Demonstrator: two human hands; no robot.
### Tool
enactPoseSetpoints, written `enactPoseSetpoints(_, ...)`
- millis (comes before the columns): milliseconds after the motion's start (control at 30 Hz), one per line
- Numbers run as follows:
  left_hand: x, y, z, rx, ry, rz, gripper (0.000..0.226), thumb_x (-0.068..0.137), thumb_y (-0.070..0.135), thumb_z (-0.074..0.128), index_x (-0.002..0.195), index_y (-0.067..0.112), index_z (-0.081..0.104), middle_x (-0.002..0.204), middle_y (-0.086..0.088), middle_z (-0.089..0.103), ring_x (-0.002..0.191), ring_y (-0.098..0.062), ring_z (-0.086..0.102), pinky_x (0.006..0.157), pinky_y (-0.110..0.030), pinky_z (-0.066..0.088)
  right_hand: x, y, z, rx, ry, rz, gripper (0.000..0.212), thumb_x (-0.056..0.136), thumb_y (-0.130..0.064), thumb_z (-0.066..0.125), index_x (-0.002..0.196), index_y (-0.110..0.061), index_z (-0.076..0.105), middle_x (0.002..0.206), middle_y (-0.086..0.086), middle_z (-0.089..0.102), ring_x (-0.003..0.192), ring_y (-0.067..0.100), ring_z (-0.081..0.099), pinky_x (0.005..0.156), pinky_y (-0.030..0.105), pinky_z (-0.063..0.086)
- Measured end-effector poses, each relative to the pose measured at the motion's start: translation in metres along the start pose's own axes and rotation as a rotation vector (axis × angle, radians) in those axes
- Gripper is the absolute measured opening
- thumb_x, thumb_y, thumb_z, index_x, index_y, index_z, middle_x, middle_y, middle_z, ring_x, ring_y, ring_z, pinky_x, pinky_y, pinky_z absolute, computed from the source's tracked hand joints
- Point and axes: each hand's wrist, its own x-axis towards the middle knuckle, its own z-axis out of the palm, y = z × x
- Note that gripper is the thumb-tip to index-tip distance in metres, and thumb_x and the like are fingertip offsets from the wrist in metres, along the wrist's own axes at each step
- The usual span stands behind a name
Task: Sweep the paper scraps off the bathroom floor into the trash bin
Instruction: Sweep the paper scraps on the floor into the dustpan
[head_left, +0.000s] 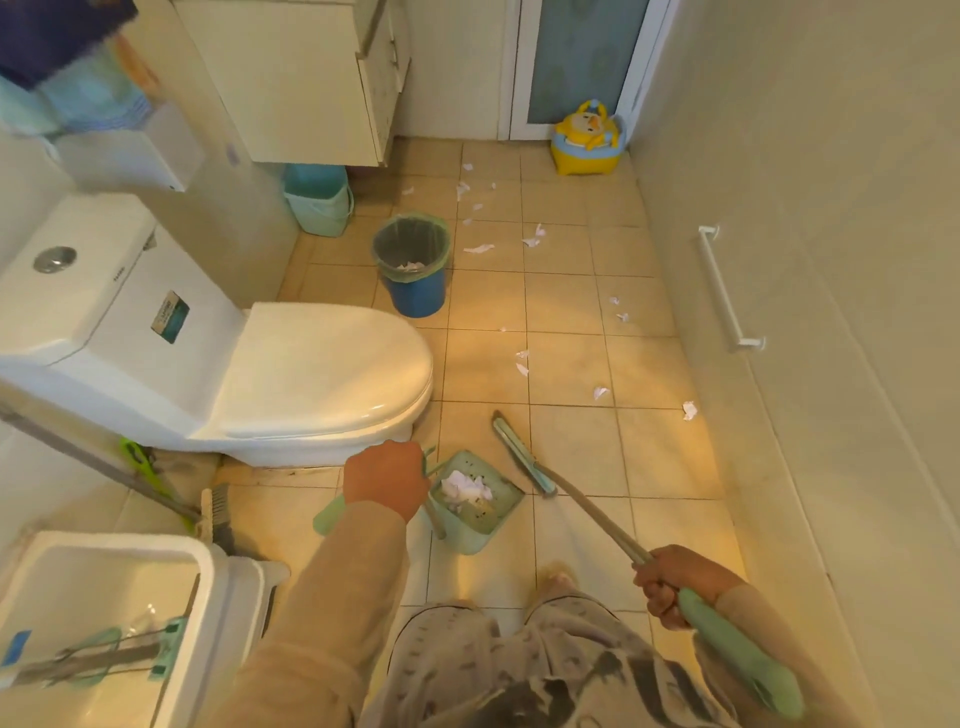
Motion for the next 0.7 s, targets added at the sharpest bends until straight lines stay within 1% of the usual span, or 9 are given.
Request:
enactPoseSetpoints(133,0.017,0.015,-0.009,-0.005,0.008,0.07,0.023,0.091,0.039,0.054,0.101,0.02,0.063,0.099,-0.001,0.067,0.092,-0.022,0.065,0.066,-0.026,0.039,-0.005,-0.001,-0.014,0.068,0.068,-0.018,0.025,0.087,0.004,0.048,0.066,-0.007,0.041,0.037,0.005,0.041,0.023,0.012,0.037,0.034,0.013,0.035)
enactPoseSetpoints(367,0.066,0.06,-0.032,0.007,0.021,0.148,0.026,0.087,0.044,0.056,0.097,0.021,0.064,0.095,-0.001,0.068,0.089,-0.024,0.065,0.064,-0.025,0.037,-0.006,-0.016,-0.049,0.18,0.128,-0.028,0.029,0.09,0.005,0.045,0.063,-0.007,0.041,0.036,0.005,0.039,0.022,0.012,0.035,0.035,0.013,0.032)
enactPoseSetpoints(600,0.131,0.133,-0.059,0.032,-0.005,0.14,0.032,0.087,0.049,0.055,0.1,0.021,0.064,0.098,-0.002,0.068,0.09,-0.024,0.066,0.072,-0.028,0.048,-0.002,-0.058,-0.129,0.223,0.175,0.036,0.022,0.089,0.003,0.049,0.07,-0.006,0.043,0.039,0.006,0.04,0.023,0.012,0.036,0.034,0.014,0.035)
enactPoseSetpoints(700,0.158,0.165,-0.074,0.054,-0.011,0.128,0.035,0.086,0.05,0.057,0.101,0.02,0.064,0.1,-0.004,0.069,0.092,-0.026,0.067,0.075,-0.029,0.05,0.002,-0.08,-0.171,0.191,0.174,0.009,0.027,0.089,0.006,0.045,0.067,-0.008,0.04,0.039,0.005,0.038,0.023,0.012,0.036,0.033,0.014,0.034)
